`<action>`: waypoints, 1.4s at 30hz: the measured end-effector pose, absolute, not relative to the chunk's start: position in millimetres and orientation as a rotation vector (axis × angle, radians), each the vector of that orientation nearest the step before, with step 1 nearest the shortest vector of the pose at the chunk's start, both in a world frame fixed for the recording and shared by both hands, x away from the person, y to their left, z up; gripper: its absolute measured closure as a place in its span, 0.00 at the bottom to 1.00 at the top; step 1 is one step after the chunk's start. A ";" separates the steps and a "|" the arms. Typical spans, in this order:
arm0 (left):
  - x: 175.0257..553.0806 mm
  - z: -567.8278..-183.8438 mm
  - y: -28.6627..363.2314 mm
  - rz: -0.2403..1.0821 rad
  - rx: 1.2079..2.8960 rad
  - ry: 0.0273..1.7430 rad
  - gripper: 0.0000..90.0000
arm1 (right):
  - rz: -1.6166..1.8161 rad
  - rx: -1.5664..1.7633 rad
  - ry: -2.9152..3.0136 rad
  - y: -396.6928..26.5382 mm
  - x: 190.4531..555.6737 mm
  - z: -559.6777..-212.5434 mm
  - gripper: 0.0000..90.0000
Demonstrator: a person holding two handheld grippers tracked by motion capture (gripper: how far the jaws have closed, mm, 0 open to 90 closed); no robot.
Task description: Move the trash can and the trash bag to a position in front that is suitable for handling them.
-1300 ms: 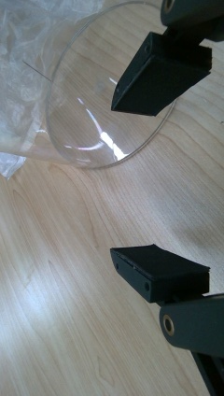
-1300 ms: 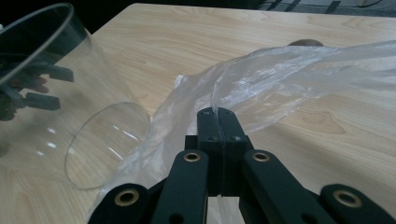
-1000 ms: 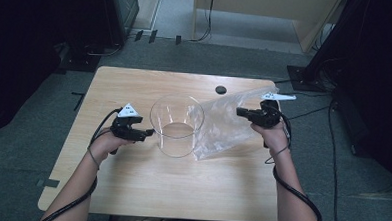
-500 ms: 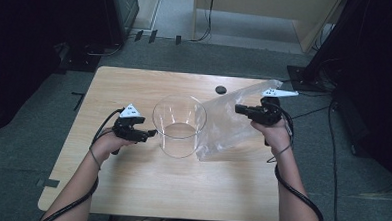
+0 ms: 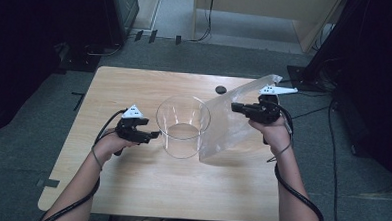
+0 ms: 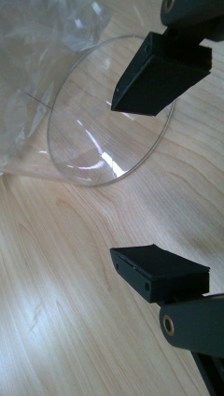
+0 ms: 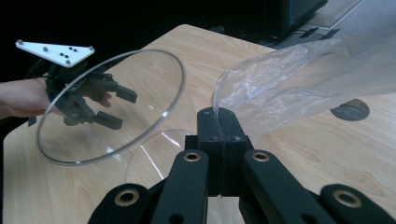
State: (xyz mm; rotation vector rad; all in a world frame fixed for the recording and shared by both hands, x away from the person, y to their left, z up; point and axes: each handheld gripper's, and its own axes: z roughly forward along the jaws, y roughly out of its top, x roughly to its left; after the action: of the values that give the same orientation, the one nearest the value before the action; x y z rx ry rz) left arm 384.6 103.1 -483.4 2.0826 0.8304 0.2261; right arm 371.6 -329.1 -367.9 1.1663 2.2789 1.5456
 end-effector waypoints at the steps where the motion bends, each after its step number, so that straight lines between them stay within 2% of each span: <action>1: 384.6 -483.4 102.5 0.216 2.080 0.833 0.26 | 1.547 1.162 2.282 -328.1 371.0 -366.6 1.00; 7: 385.7 -481.6 103.7 0.144 2.059 0.851 0.26 | 1.533 1.144 2.313 -323.1 369.2 -363.0 1.00; 15: 393.5 -460.0 113.3 0.065 2.027 0.832 0.28 | 1.521 1.102 2.337 -319.0 374.0 -347.0 1.00; 22: 403.7 -453.7 113.6 0.041 2.000 0.846 0.30 | 1.556 1.052 2.359 -308.8 381.0 -333.2 1.00; 36: 411.0 -454.8 111.6 0.049 1.964 0.832 0.31 | 1.549 0.964 2.443 -292.5 379.7 -338.3 1.00; 38: 409.5 -454.2 110.2 0.041 1.964 0.823 0.35 | 1.550 0.950 2.447 -290.2 378.6 -337.1 1.00; 42: 406.8 -454.9 106.5 0.028 1.961 0.826 0.36 | 1.567 0.926 2.452 -286.3 375.4 -334.3 1.00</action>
State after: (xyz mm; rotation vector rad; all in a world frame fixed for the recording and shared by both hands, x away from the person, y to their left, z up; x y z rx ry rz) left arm 406.8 106.5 -454.9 1.9609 0.8263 0.0281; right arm 375.4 -286.3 -334.3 0.9262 2.4521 1.5675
